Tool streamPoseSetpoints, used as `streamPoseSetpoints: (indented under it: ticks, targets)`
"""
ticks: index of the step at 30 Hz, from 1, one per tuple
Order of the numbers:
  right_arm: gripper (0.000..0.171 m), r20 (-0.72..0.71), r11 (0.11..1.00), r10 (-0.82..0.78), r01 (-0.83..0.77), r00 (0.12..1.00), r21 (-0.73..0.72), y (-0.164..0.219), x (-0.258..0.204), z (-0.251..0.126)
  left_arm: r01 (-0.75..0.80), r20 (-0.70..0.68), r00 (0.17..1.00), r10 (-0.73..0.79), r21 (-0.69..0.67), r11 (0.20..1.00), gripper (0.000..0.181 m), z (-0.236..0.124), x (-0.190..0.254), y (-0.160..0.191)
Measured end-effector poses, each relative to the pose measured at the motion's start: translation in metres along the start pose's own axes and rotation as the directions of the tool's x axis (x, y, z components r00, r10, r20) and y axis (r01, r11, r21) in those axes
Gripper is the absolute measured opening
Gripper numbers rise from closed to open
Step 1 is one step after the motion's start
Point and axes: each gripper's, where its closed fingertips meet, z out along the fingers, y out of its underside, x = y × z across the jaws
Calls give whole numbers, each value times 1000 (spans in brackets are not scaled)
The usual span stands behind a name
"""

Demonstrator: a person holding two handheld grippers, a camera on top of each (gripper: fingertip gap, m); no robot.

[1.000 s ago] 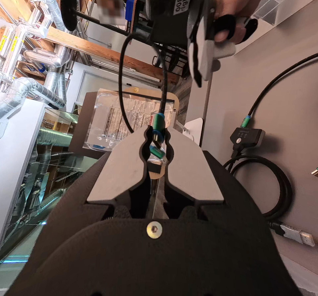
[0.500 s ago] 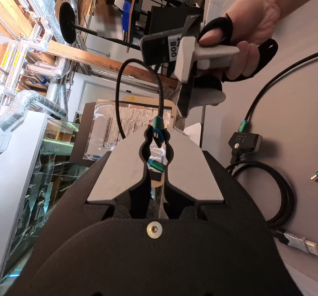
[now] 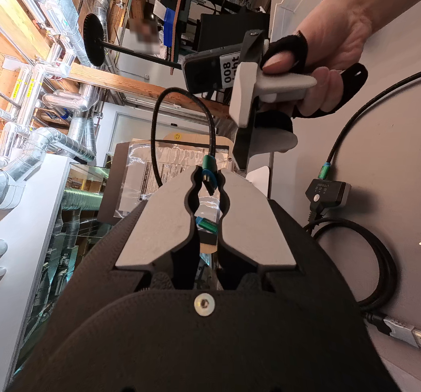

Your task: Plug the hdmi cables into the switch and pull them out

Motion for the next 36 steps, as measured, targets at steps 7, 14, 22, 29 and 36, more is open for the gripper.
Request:
streamPoseSetpoints:
  ticks: [7,14,22,29,36]
  targets:
    - [36,100,998,3,4,995,-70,14,-13,4,-2,29,1000,2,-4,1000,14,-2,-5,1]
    - [36,118,994,12,1,993,-107,24,-13,7,7,42,999,-6,-5,1000,14,-5,-10,4]
    - [36,167,989,-15,40,986,-144,32,-23,12,6,46,999,-6,-3,1000,14,-5,-10,5]
    - [40,201,993,75,-56,977,-100,31,-16,10,-7,62,998,7,4,1000,14,-6,-11,-3]
    - [37,203,992,17,9,979,-127,40,-16,11,-3,79,997,6,-36,999,14,-5,-15,9]
